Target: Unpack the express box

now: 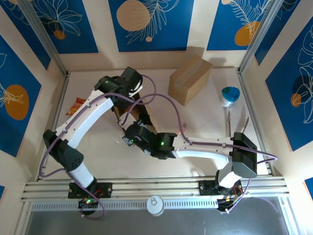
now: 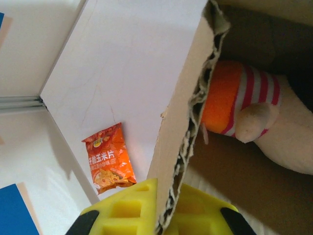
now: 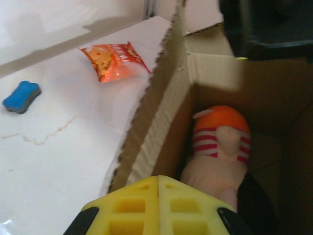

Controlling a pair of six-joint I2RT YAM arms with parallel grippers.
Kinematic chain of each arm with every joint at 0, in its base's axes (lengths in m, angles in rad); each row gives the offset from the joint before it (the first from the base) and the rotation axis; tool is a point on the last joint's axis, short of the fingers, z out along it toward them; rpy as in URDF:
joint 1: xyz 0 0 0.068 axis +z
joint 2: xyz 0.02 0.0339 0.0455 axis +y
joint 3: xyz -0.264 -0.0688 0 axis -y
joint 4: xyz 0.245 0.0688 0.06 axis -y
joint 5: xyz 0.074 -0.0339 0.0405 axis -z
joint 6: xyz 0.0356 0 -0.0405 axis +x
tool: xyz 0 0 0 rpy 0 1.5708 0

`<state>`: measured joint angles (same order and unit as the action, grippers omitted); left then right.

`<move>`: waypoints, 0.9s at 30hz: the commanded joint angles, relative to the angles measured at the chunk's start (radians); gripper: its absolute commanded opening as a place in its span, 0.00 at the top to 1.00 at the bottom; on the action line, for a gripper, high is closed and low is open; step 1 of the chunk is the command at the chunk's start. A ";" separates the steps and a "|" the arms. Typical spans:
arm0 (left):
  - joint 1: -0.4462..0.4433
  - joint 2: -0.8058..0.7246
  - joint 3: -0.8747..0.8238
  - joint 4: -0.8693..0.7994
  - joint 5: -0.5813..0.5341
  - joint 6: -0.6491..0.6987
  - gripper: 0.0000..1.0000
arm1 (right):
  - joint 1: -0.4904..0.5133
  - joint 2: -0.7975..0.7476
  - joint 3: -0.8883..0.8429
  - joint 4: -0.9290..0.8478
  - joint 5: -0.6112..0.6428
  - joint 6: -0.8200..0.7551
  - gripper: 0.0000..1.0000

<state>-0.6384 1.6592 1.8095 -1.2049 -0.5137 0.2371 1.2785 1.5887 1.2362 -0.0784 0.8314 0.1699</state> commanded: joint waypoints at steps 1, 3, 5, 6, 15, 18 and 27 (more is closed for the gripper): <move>0.010 -0.020 0.033 -0.028 0.017 -0.020 1.00 | -0.018 -0.013 0.023 0.002 0.028 0.024 1.00; 0.010 -0.020 0.033 -0.028 0.016 -0.018 1.00 | -0.017 -0.031 0.019 0.004 0.020 0.026 1.00; 0.010 -0.019 0.033 -0.028 0.015 -0.017 1.00 | -0.018 -0.050 0.013 0.003 0.011 0.033 1.00; 0.009 -0.020 0.033 -0.028 0.015 -0.017 1.00 | -0.020 -0.056 0.011 0.002 0.007 0.035 1.00; 0.011 -0.030 0.042 -0.035 0.051 -0.027 1.00 | -0.066 0.016 0.018 0.015 0.005 0.034 1.00; 0.009 -0.035 0.051 -0.038 0.067 -0.031 1.00 | -0.095 0.057 0.029 0.016 0.010 0.034 1.00; 0.010 -0.048 0.066 -0.043 0.100 -0.030 1.00 | -0.180 0.136 0.029 0.025 -0.027 0.067 1.00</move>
<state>-0.6174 1.6585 1.8263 -1.2221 -0.4633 0.2142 1.1393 1.6733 1.2606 -0.0273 0.8265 0.1867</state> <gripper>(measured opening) 0.052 0.041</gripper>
